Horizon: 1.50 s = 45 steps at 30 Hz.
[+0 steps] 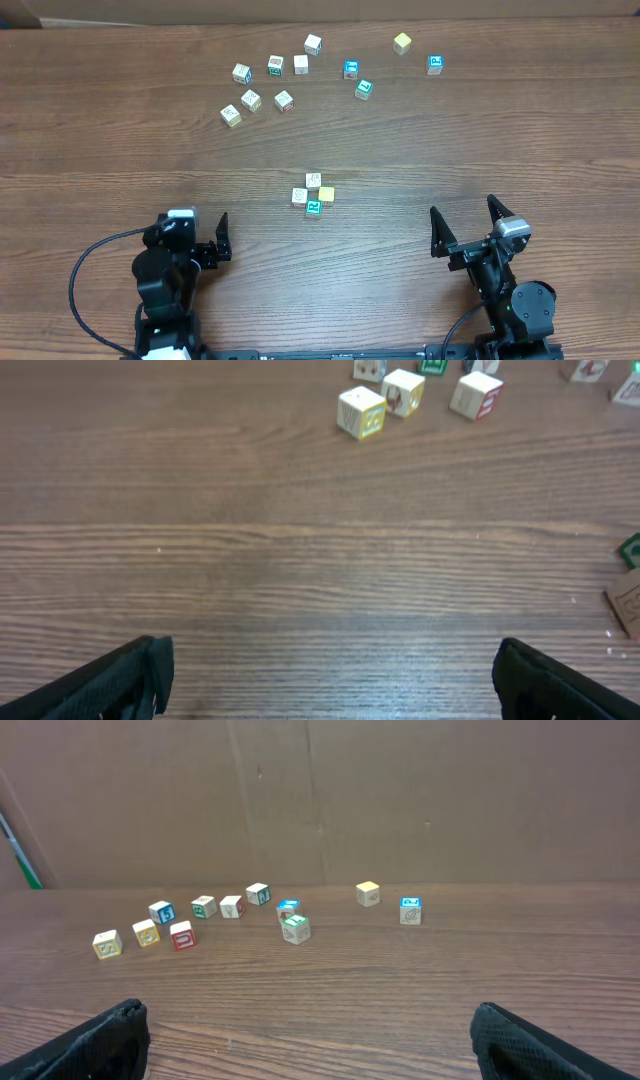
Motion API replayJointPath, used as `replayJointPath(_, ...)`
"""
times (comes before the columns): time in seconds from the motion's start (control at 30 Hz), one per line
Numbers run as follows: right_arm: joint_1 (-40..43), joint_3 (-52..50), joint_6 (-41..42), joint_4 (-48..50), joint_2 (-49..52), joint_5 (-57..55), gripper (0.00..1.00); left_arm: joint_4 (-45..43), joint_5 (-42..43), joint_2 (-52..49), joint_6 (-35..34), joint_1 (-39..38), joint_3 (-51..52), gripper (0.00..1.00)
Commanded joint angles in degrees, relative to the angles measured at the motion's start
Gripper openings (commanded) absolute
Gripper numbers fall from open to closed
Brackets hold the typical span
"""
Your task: Form a circle
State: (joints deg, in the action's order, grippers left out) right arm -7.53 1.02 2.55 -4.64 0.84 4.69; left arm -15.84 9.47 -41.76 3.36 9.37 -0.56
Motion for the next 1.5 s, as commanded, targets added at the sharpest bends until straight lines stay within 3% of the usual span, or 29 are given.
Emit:
replayJointPath(0.0,0.22,-0.57,-0.48,0.24,-0.68,0.37,1.0,2.25,0.57,3.48,-0.09,-0.39,0.28,1.0)
replayJointPath(0.17,0.22,-0.57,-0.48,0.24,-0.68,0.37,1.0,8.96,0.37,10.67,0.57,-0.39,0.28,1.0)
replayJointPath(0.33,0.22,-0.57,-0.48,0.24,-0.68,0.37,1.0,19.8,-1.25,24.35,0.26,-0.42,0.28,0.99)
replayJointPath(0.7,0.22,-0.57,-0.48,0.26,-0.68,0.37,1.0,19.82,-1.53,41.42,-0.83,-1.27,0.28,1.0)
replayJointPath(1.47,0.22,-0.57,-0.48,0.24,-0.68,0.35,1.0,19.67,-2.01,41.48,-0.76,-1.53,0.28,1.0)
